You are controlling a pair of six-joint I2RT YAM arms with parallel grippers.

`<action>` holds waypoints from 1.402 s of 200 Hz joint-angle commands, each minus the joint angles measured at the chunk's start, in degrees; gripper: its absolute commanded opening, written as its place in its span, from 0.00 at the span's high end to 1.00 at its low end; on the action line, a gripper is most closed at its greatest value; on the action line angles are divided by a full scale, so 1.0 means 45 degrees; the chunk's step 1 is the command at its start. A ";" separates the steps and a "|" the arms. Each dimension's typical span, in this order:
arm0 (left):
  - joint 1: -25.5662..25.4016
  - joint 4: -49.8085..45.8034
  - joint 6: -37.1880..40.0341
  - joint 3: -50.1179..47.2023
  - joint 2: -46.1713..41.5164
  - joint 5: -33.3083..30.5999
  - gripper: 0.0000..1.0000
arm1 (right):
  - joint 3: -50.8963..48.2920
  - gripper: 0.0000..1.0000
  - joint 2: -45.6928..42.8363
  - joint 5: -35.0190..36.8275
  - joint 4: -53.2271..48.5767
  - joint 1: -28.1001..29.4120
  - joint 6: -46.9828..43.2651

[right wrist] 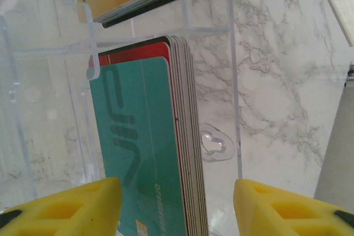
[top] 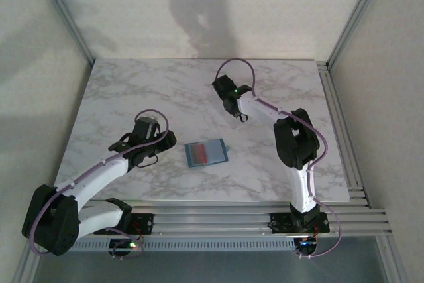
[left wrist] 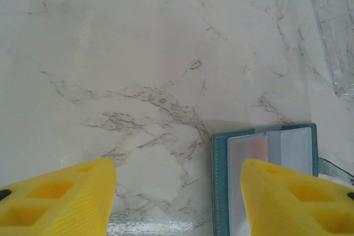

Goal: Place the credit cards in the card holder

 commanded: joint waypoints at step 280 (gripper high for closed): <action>0.0192 0.0158 0.0339 -0.0491 -0.0572 -0.0350 0.39 | -0.0125 0.71 0.0380 0.3115 0.0642 0.0446 -0.1201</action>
